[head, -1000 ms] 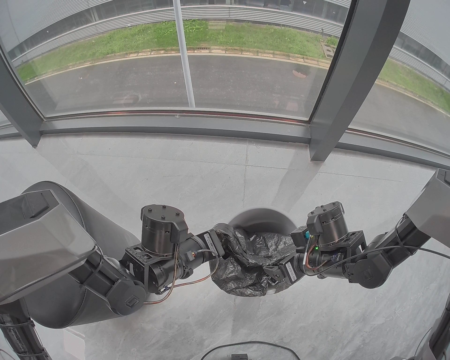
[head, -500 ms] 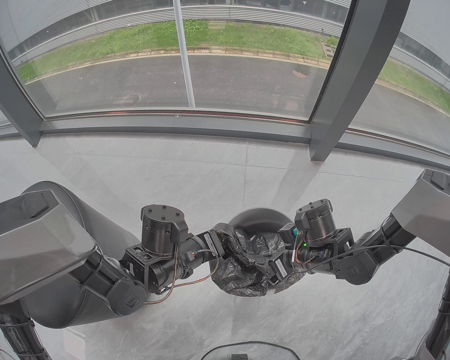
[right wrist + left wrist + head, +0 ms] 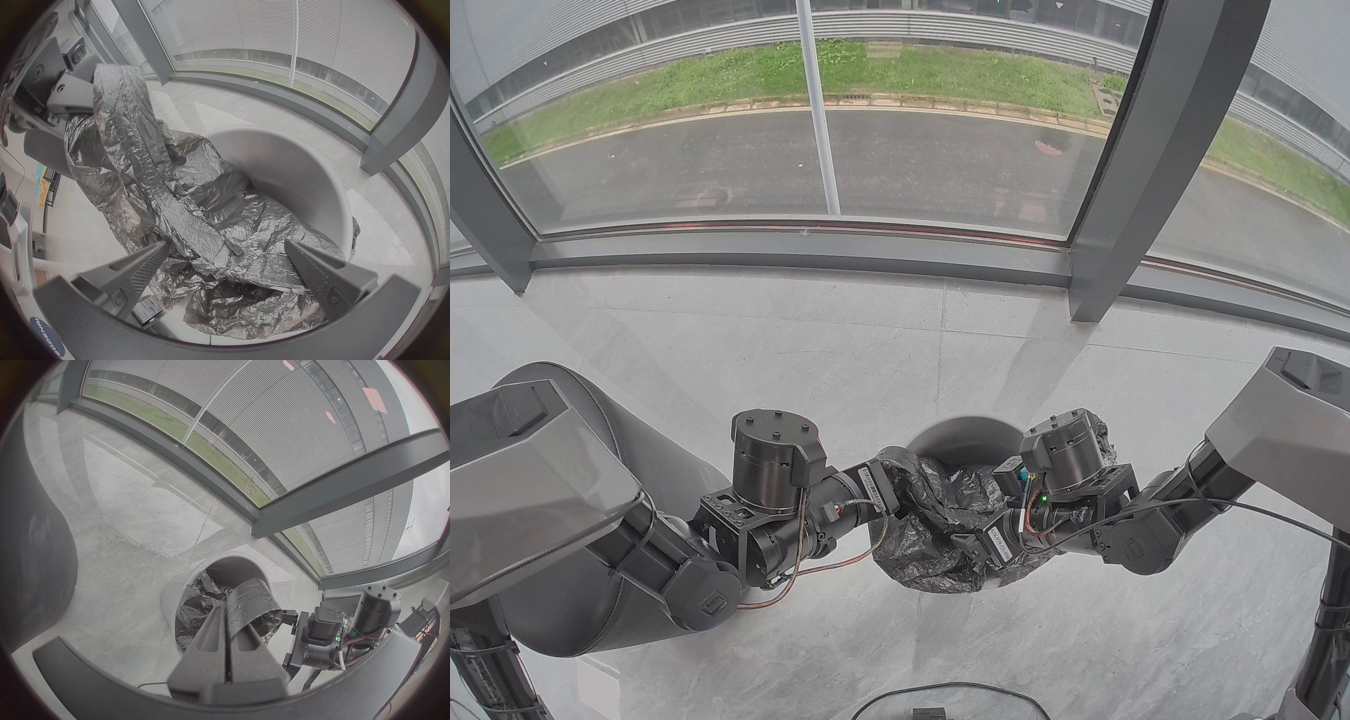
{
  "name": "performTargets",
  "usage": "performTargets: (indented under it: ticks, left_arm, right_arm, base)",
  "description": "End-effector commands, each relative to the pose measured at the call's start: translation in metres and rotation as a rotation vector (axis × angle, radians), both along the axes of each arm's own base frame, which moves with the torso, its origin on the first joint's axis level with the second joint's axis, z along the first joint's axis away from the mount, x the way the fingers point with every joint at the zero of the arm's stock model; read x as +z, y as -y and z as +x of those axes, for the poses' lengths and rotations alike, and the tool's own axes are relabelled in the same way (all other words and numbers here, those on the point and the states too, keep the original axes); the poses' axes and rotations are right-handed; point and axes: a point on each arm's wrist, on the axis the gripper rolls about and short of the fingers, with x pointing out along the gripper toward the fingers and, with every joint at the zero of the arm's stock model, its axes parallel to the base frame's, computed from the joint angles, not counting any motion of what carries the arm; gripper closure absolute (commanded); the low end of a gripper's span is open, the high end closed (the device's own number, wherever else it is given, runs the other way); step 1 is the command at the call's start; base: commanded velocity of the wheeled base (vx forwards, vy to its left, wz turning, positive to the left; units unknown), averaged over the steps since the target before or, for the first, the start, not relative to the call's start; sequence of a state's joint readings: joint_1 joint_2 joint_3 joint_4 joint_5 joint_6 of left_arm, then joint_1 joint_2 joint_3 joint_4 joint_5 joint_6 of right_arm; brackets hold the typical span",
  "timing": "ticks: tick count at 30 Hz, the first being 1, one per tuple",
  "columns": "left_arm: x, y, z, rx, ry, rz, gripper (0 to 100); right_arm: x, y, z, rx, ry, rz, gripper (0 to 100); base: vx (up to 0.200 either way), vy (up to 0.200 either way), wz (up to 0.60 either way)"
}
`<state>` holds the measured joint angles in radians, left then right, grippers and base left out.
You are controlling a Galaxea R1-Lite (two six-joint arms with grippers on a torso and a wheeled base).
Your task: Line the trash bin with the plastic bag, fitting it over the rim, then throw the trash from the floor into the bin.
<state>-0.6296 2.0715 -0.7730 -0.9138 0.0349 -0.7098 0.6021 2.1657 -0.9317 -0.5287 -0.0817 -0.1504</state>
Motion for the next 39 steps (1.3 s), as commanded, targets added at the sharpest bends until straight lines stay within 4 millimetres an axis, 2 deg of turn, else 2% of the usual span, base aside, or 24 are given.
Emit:
performTargets:
  ticks: [1,4,5,20,30,32,39]
  left_arm:
    - [0.000,0.000,0.000,0.000,0.000,0.000,100]
    - [0.000,0.000,0.000,0.000,0.000,0.000,100]
    - [0.000,0.000,0.000,0.000,0.000,0.000,100]
    - [0.000,0.000,-0.001,0.000,0.001,0.002,100]
    - [-0.008,-0.002,0.003,-0.034,0.063,0.093,100]
    - [-0.011,-0.003,0.006,-0.040,0.091,0.105,100]
    - [-0.029,-0.007,0.009,-0.071,0.081,0.178,100]
  right_arm:
    - [-0.009,-0.002,0.006,-0.006,-0.011,-0.007,0]
    - [-0.010,0.000,0.012,-0.019,-0.009,0.000,0]
    - [-0.011,0.001,0.014,-0.025,-0.010,0.001,100]
    - [0.003,0.005,0.015,-0.044,0.061,0.058,100]
    - [0.028,0.019,0.021,-0.084,0.135,0.102,100]
    - [0.037,0.023,0.021,-0.092,0.154,0.114,100]
    - [0.043,0.034,0.026,-0.124,0.171,0.121,100]
  base:
    - [0.000,0.000,0.00]
    - [0.000,0.000,0.00]
    - [0.000,0.000,0.00]
    - [0.000,0.000,0.00]
    - [0.000,0.000,0.00]
    - [0.000,0.000,0.00]
    - [0.000,0.000,0.00]
